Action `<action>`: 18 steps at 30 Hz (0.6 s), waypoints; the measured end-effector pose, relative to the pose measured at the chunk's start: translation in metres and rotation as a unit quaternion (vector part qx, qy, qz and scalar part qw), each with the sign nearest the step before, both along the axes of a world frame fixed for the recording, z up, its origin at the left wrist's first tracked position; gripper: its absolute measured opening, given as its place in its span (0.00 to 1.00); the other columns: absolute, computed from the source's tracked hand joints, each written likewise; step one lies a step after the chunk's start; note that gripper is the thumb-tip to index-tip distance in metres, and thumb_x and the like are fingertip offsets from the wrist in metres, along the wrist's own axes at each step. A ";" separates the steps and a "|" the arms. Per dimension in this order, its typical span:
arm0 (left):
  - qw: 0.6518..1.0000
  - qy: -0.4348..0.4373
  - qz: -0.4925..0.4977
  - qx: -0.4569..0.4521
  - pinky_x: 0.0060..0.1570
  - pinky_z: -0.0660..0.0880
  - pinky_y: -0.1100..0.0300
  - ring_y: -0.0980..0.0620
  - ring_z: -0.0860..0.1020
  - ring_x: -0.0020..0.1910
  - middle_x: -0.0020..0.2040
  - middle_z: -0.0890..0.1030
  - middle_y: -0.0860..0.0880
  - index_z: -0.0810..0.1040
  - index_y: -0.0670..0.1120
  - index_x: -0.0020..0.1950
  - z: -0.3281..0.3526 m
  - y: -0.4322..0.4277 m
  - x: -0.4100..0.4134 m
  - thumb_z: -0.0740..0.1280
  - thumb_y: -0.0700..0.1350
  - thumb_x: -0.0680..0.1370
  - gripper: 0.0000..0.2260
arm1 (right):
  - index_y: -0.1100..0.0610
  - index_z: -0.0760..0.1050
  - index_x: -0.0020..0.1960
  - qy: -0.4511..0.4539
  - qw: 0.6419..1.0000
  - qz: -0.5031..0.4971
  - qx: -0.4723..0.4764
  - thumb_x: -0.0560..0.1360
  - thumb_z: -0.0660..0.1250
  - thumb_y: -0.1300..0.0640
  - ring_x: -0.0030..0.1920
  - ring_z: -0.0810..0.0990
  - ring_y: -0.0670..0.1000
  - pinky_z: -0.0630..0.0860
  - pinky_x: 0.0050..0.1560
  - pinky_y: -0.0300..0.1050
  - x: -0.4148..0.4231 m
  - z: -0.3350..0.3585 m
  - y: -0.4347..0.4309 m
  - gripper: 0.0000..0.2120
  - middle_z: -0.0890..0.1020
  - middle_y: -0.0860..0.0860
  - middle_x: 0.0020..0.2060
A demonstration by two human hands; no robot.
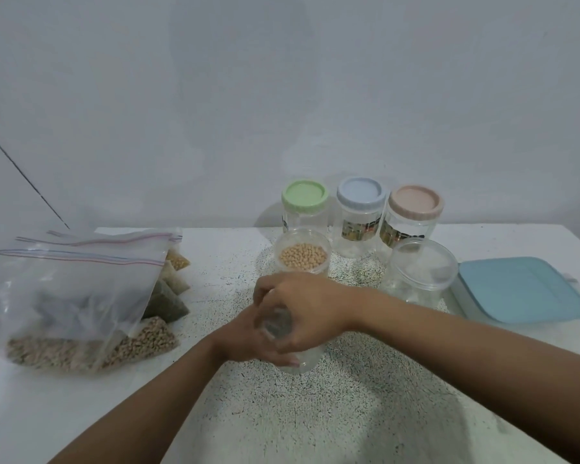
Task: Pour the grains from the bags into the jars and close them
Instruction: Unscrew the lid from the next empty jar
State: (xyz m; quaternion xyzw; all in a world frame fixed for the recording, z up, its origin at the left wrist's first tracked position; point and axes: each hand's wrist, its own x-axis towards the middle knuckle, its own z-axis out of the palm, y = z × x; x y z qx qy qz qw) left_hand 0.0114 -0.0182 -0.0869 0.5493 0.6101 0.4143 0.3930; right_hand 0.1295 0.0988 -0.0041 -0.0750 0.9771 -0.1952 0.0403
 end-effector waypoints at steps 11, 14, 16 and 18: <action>1.000 -0.012 0.000 -0.026 0.62 0.77 0.55 0.51 0.79 0.64 0.61 0.82 0.53 0.76 0.45 0.66 -0.001 0.000 0.002 0.82 0.36 0.67 0.30 | 0.51 0.74 0.67 0.031 0.968 -0.101 0.227 0.78 0.59 0.32 0.63 0.74 0.56 0.77 0.58 0.57 0.006 -0.002 -0.016 0.28 0.77 0.53 0.61; 1.000 -0.017 0.008 -0.011 0.62 0.78 0.58 0.58 0.77 0.66 0.64 0.79 0.62 0.70 0.53 0.72 0.004 -0.002 0.005 0.83 0.42 0.66 0.38 | 0.48 0.83 0.60 -0.018 0.999 -0.032 0.032 0.77 0.69 0.42 0.60 0.79 0.48 0.77 0.63 0.54 0.005 0.011 -0.007 0.15 0.83 0.47 0.59; 1.000 -0.026 -0.011 -0.007 0.61 0.76 0.62 0.62 0.76 0.66 0.63 0.77 0.68 0.70 0.62 0.71 0.011 -0.003 0.010 0.82 0.41 0.67 0.38 | 0.48 0.86 0.54 -0.050 0.994 -0.040 -0.087 0.77 0.70 0.46 0.59 0.81 0.46 0.77 0.64 0.53 0.006 0.018 -0.003 0.10 0.85 0.45 0.57; 0.999 -0.026 -0.017 -0.014 0.59 0.76 0.65 0.62 0.77 0.64 0.62 0.79 0.66 0.75 0.58 0.67 0.015 -0.002 0.012 0.80 0.35 0.68 0.33 | 0.49 0.84 0.59 -0.004 0.998 -0.052 -0.038 0.79 0.68 0.45 0.59 0.79 0.46 0.77 0.62 0.53 0.007 0.018 -0.004 0.13 0.83 0.47 0.58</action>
